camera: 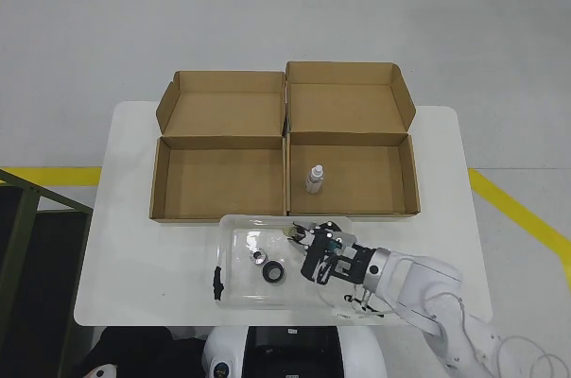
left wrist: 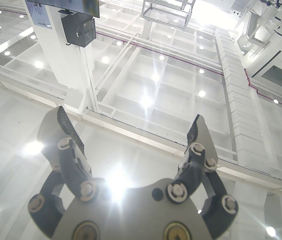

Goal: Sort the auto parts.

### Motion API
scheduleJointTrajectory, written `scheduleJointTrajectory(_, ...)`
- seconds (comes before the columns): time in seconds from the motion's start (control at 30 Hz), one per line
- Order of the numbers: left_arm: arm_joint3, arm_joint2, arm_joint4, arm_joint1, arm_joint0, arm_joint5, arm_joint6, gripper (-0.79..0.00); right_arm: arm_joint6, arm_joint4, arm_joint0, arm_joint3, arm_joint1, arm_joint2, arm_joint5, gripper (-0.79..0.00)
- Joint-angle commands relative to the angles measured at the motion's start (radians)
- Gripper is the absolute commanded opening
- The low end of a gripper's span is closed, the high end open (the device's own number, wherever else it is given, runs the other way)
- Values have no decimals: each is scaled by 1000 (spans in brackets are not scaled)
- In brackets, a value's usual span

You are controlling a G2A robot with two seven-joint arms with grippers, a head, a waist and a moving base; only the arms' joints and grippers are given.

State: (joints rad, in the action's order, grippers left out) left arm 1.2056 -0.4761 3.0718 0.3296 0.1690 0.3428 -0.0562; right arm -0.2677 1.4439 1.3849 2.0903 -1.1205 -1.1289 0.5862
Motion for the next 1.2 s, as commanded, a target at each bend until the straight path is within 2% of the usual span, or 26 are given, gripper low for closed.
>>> scheduleJointTrajectory(0.0, 0, 0, 0, 0, 0, 0, 0, 0, 56, -11, -3, -3, -2, 5, -8, -785)
scheduleJointTrajectory(0.43, 0, 0, 0, 0, 0, 0, 0, 0, 310, -160, -66, 18, -16, 0, -30, -785)
scheduleJointTrajectory(0.93, 0, 0, 0, 0, 0, 0, 0, 0, 455, -206, -51, 108, -18, -55, -39, -785)
scheduleJointTrajectory(1.17, 0, 0, 0, 0, 0, 0, 0, 0, 474, -201, -54, 115, -19, -72, -38, -785)
